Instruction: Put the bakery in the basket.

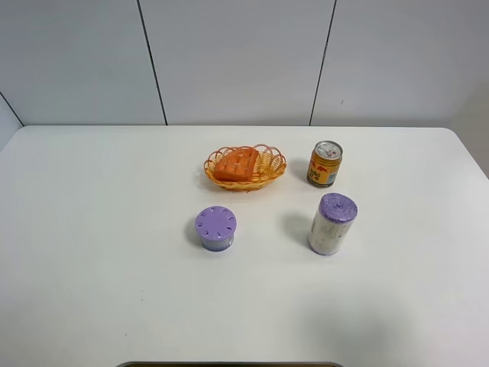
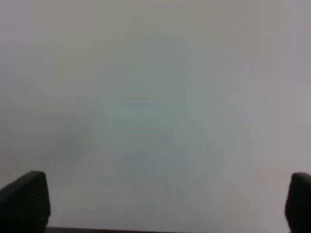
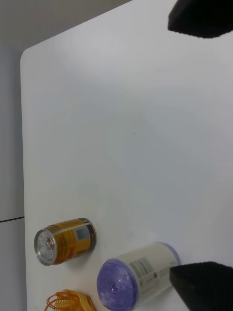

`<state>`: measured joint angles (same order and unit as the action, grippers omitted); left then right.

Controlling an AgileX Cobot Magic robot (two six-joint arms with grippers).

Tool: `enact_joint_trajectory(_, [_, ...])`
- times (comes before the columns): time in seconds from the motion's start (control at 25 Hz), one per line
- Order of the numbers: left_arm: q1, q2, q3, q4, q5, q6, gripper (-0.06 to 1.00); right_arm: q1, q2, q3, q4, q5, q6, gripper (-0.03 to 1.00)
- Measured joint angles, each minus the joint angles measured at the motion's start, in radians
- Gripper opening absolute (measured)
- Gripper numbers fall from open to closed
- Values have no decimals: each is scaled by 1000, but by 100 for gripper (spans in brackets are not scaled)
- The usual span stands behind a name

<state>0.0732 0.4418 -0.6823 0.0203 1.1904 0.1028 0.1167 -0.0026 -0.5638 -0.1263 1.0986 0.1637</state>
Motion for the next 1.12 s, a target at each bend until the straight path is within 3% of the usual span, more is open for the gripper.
enact_joint_trajectory(0.32, [0,-261,186,3,-140,-67,99,0,0,0,0,0,0,91])
enact_joint_trajectory(0.6, [3,-440,234,4,-103,-73,99,0,0,0,0,0,0,91])
enact_joint_trajectory(1.12, [3,-445,239,4,-103,-70,99,0,0,0,0,0,0,91])
